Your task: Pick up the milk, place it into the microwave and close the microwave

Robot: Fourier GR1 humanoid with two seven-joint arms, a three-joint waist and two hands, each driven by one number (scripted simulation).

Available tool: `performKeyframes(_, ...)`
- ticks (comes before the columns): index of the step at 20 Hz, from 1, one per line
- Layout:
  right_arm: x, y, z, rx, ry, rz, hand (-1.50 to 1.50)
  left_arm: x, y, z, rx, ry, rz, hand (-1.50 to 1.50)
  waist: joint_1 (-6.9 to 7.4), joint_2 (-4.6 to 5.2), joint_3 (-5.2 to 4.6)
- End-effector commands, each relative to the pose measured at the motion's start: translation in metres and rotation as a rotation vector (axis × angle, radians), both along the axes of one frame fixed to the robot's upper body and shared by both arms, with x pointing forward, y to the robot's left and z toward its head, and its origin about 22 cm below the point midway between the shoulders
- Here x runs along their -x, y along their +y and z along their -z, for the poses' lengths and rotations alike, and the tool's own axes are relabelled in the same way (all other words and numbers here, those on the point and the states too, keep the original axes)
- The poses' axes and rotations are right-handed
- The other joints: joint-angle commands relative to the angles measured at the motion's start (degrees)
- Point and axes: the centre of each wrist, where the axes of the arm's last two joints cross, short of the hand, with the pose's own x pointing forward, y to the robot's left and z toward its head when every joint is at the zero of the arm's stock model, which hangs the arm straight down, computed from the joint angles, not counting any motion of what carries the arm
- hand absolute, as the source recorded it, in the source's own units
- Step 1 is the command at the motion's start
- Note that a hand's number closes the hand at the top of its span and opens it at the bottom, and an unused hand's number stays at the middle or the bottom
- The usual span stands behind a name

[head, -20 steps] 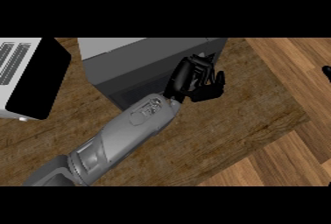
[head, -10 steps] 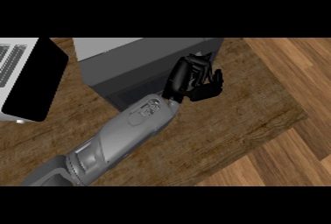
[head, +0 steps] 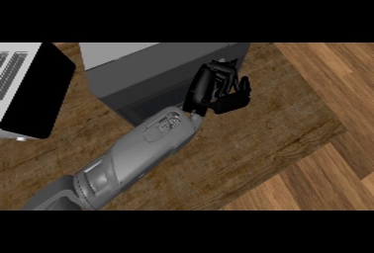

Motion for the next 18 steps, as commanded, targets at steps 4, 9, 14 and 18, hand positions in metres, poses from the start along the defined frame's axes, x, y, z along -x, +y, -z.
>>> performKeyframes(4, -0.002, -0.001, -0.008, -0.008, -0.008, -0.028, -1.5, -0.001, -0.022, -0.014, -0.011, -0.016, 0.042, 1.5, -1.48, 0.94, 0.06)
performKeyframes(9, 0.001, -0.012, -0.008, -0.035, 0.004, 0.021, -1.5, -0.018, 0.003, 0.003, 0.064, 0.128, -0.267, 1.5, 2.83, 0.63, -0.01)
performKeyframes(14, 0.006, -0.024, -0.019, -0.026, -0.025, 0.072, -1.5, -0.022, 0.014, 0.013, 0.035, 0.156, -0.249, 1.5, 4.69, 0.57, -0.15)
performKeyframes(18, 0.011, -0.03, -0.021, -0.048, -0.029, 0.093, -1.5, -0.027, 0.029, 0.018, 0.007, 0.163, -0.246, 1.5, 6.07, 0.55, -0.22)
